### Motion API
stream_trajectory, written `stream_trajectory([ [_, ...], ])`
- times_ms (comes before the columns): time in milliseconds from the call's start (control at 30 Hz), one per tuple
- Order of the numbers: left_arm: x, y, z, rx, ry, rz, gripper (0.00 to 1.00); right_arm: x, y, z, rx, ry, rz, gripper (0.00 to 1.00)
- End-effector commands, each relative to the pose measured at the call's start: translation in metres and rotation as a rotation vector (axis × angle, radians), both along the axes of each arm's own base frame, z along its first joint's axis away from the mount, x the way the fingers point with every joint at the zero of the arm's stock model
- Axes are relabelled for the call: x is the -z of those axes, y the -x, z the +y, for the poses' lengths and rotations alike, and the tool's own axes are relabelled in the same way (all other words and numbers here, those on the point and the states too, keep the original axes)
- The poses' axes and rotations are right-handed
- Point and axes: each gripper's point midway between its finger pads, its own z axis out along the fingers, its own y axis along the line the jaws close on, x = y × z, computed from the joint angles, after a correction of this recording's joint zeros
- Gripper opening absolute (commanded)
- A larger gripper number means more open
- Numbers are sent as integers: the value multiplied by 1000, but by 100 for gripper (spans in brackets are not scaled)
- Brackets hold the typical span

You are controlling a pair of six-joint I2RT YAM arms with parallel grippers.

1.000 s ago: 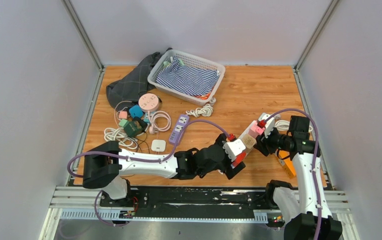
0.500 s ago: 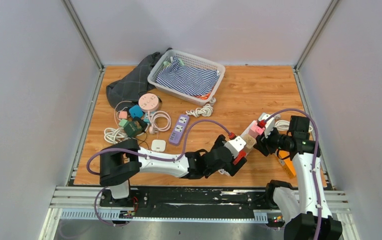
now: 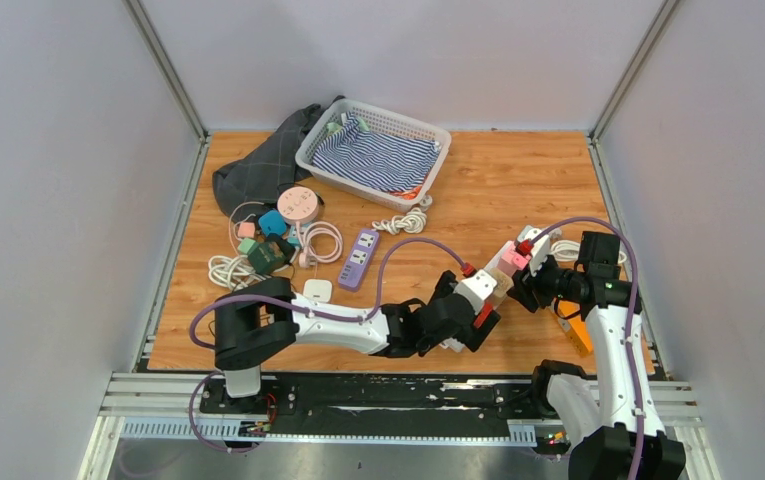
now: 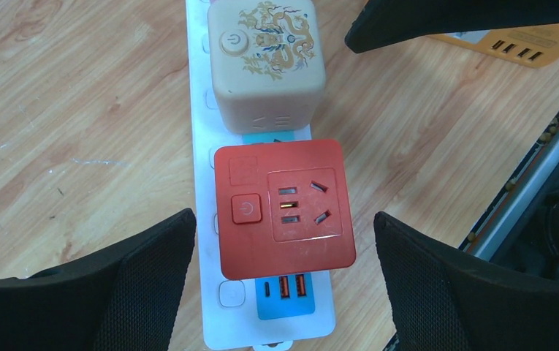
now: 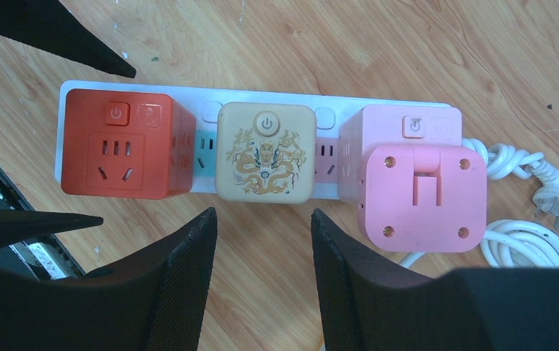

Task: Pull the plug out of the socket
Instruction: Remove the plug from the socket.

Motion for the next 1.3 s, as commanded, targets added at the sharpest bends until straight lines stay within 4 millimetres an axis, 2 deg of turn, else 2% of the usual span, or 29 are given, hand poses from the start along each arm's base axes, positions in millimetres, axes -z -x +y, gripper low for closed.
stream_trajectory([
  [0, -4, -9, -7, -50, 23, -13, 92, -3, 0, 1, -5, -17, -5, 53],
  [300, 9, -11, -9, -63, -3, -10, 81, -3, 0, 2, -8, -19, -3, 53],
  [533, 13, -14, -8, -72, -21, -23, 74, -4, 0, 2, -12, -22, -8, 53],
  [633, 14, -17, -5, -79, -39, -43, 64, -4, 1, 3, -13, -24, -8, 53],
  [767, 15, -19, 0, -75, -63, -67, 43, -5, 2, 4, -21, -31, -8, 53],
  [867, 14, -19, 2, -59, -80, -84, 32, -6, 3, 7, -30, -43, -8, 53],
  [1033, 18, -13, 3, 32, -131, -118, 19, -7, 5, 10, -42, -58, -5, 53],
  [1167, 29, -4, 4, 111, -164, -110, 0, -6, 6, 12, -50, -66, -2, 53],
  [1267, 40, 2, 0, 186, -189, -104, 0, -6, 5, 11, -49, -68, 2, 53],
])
